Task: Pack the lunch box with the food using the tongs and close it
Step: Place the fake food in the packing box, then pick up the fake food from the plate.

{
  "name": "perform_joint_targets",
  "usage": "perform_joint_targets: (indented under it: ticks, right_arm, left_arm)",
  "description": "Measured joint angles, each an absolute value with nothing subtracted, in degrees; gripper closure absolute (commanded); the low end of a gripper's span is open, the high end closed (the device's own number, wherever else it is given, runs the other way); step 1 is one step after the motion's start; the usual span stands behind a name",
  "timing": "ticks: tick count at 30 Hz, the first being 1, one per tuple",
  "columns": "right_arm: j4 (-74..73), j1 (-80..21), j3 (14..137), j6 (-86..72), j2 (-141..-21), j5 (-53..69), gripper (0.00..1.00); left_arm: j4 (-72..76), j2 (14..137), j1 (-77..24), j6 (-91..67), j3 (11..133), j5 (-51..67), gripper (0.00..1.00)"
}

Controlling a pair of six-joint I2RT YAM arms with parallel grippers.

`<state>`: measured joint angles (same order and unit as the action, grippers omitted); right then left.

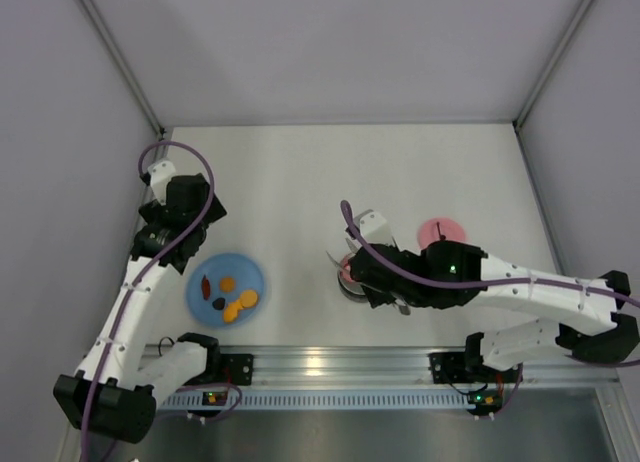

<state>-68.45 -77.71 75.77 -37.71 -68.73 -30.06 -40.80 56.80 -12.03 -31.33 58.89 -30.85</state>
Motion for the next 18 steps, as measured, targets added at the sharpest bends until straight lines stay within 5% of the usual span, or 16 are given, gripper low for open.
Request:
perform_joint_targets:
  ticks: [12,18]
  right_arm:
    - [-58.9,-77.1,88.8,-26.4,-87.5,-22.3,0.54]
    - [-54.5,-75.4,97.2,-21.9,-97.5,-17.3,0.55]
  left_arm:
    - [-45.1,59.6,-6.5,-38.9,60.3,-36.1,0.01]
    - [-44.9,65.3,5.2,-39.7,61.7,-26.6,0.01]
